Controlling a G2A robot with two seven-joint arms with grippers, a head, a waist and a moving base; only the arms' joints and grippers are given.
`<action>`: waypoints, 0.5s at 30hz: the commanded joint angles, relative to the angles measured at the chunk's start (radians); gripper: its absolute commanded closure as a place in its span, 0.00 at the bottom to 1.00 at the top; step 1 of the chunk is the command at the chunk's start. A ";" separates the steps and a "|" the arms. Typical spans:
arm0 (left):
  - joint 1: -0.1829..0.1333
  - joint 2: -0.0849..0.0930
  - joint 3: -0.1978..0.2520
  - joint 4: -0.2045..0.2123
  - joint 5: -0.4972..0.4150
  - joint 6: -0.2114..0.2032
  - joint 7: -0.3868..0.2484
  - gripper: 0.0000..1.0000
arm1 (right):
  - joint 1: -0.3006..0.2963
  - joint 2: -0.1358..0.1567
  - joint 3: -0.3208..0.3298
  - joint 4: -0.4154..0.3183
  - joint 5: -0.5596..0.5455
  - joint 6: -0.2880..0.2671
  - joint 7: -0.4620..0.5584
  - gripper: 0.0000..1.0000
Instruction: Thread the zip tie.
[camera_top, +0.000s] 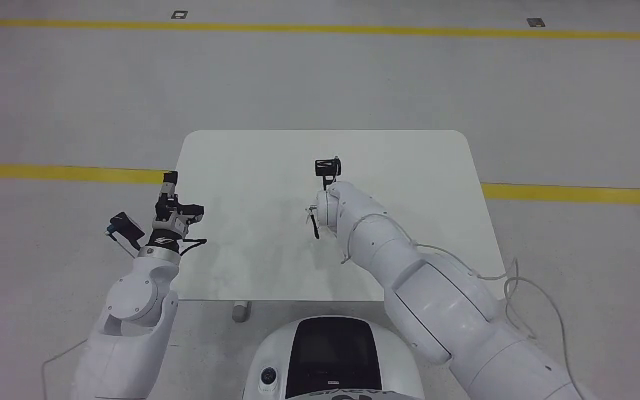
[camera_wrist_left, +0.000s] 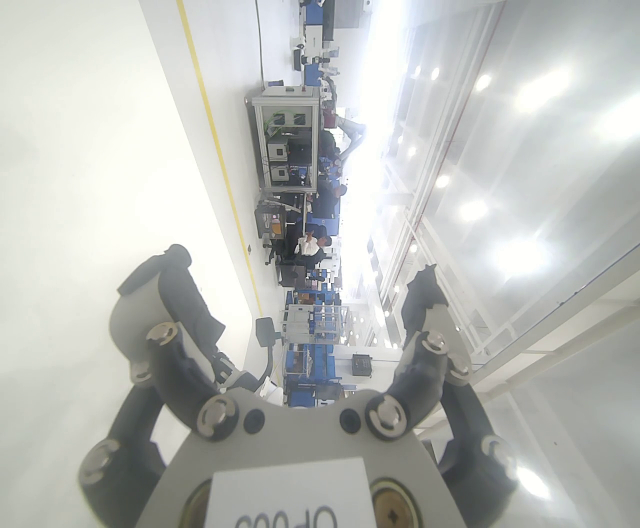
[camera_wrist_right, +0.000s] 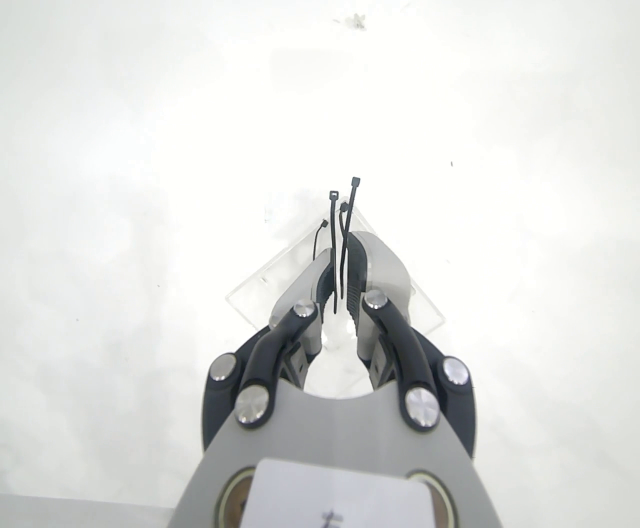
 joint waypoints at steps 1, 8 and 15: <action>0.000 0.000 0.000 0.000 0.000 0.000 0.000 0.00 | 0.001 -0.001 -0.001 0.001 -0.001 0.000 -0.002 0.94; 0.000 0.000 0.000 0.000 0.000 0.000 0.000 0.00 | 0.002 -0.003 -0.004 0.008 -0.001 0.000 0.002 0.94; 0.000 0.000 0.000 0.000 0.000 0.000 0.000 0.00 | 0.002 -0.001 -0.008 0.008 -0.002 0.000 0.010 0.95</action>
